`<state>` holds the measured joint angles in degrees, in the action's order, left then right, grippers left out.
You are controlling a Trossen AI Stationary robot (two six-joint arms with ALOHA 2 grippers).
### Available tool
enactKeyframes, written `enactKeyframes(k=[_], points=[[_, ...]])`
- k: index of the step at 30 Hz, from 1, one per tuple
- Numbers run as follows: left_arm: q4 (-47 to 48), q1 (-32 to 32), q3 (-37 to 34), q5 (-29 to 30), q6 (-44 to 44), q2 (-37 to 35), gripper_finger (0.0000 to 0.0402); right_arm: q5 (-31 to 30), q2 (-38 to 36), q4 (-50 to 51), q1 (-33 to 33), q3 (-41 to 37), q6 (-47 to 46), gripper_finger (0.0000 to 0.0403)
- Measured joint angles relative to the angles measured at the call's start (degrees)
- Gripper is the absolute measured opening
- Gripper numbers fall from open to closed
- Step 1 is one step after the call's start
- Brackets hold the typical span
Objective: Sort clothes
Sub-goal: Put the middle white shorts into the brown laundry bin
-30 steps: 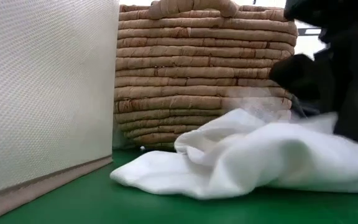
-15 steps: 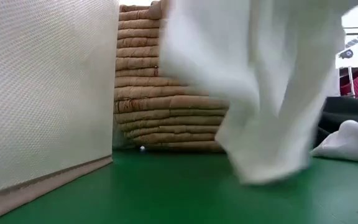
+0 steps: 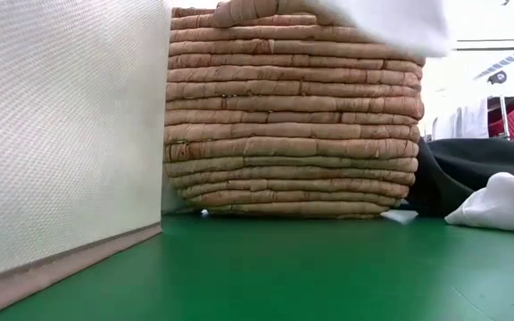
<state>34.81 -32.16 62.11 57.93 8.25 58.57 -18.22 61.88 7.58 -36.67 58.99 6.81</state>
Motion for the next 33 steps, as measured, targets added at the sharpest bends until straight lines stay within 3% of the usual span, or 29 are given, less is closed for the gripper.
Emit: enactKeyframes(k=[7, 14, 21, 28, 33], points=[[0.0, 0.0, 0.0, 0.0, 0.0, 0.0, 0.0078, -5.9, -3.2, 0.1, 4.9, 5.2, 10.4, 0.0012], [0.0, 0.0, 0.0, 0.0, 0.0, 0.0, 0.0078, -6.2, -1.7, 2.4, 13.6, 14.7, 15.2, 0.0012], [0.0, 0.0, 0.0, 0.0, -0.2, 0.0, 0.0078, -6.0, 3.0, 3.9, 25.3, 24.0, 14.7, 0.0012], [0.0, 0.0, 0.0, 0.1, -0.5, 0.0, 0.0078, -5.2, 10.2, 15.9, 37.6, 32.2, 9.2, 0.0012], [0.0, 0.0, 0.0, 0.1, -0.7, 0.0, 0.0078, 1.1, 15.5, 25.4, 44.9, 35.7, 3.3, 0.0012]])
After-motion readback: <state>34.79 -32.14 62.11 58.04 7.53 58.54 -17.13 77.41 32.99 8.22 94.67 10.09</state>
